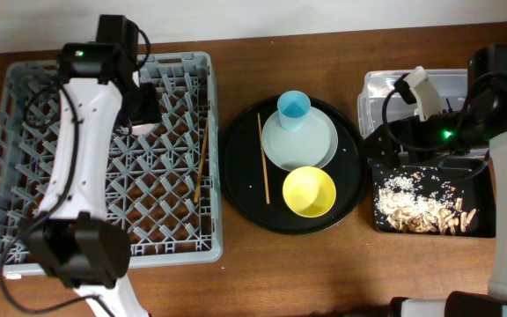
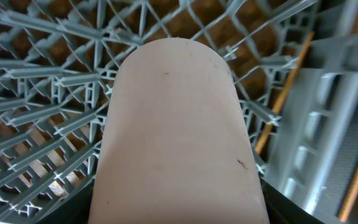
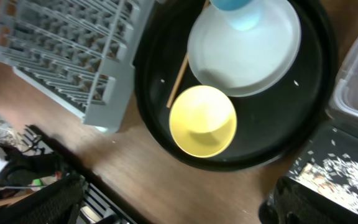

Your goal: Sort waste into correct bins and load items into the dishwasher rack

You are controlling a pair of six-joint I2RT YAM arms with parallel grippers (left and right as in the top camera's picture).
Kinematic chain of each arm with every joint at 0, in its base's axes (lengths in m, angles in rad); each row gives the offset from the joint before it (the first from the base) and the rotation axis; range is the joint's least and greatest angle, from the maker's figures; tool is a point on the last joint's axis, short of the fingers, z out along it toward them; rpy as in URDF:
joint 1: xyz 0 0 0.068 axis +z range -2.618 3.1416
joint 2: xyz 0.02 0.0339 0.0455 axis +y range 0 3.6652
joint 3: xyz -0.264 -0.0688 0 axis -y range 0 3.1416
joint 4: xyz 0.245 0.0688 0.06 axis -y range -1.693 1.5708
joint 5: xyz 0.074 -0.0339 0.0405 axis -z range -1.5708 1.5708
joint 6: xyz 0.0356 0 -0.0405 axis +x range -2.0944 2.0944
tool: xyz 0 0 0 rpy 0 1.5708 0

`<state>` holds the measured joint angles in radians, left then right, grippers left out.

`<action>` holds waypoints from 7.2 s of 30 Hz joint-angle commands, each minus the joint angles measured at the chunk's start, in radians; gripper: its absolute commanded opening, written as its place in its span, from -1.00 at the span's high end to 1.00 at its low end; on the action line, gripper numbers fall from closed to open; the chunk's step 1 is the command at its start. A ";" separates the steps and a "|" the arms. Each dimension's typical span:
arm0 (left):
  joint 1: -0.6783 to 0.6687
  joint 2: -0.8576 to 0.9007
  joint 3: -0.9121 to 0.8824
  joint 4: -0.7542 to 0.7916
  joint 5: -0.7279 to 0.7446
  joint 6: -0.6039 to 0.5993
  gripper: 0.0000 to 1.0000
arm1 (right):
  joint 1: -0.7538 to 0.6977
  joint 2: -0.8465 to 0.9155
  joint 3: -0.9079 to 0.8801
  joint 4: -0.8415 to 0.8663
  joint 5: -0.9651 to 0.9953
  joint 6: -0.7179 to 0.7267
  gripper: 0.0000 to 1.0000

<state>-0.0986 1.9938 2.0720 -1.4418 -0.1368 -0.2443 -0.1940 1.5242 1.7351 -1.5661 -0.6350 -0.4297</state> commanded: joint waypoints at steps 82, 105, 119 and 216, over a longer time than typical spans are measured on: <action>0.079 0.198 -0.033 0.096 -0.039 -0.044 -0.55 | -0.003 0.005 0.002 0.003 0.124 0.001 -0.97; 0.082 0.181 -0.101 0.048 -0.071 -0.047 -0.31 | -0.003 0.005 0.002 0.003 0.124 0.001 -0.97; 0.071 0.082 -0.026 -0.084 0.039 -0.047 -0.34 | -0.003 0.005 0.002 0.003 0.124 0.001 -0.97; -0.215 0.101 -0.340 0.219 -0.017 -0.174 1.00 | -0.003 0.005 0.002 0.003 0.124 0.001 -0.97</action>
<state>-0.3653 2.0872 1.7401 -1.1957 -0.0769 -0.4057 -0.1940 1.5253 1.7351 -1.5635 -0.5198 -0.4259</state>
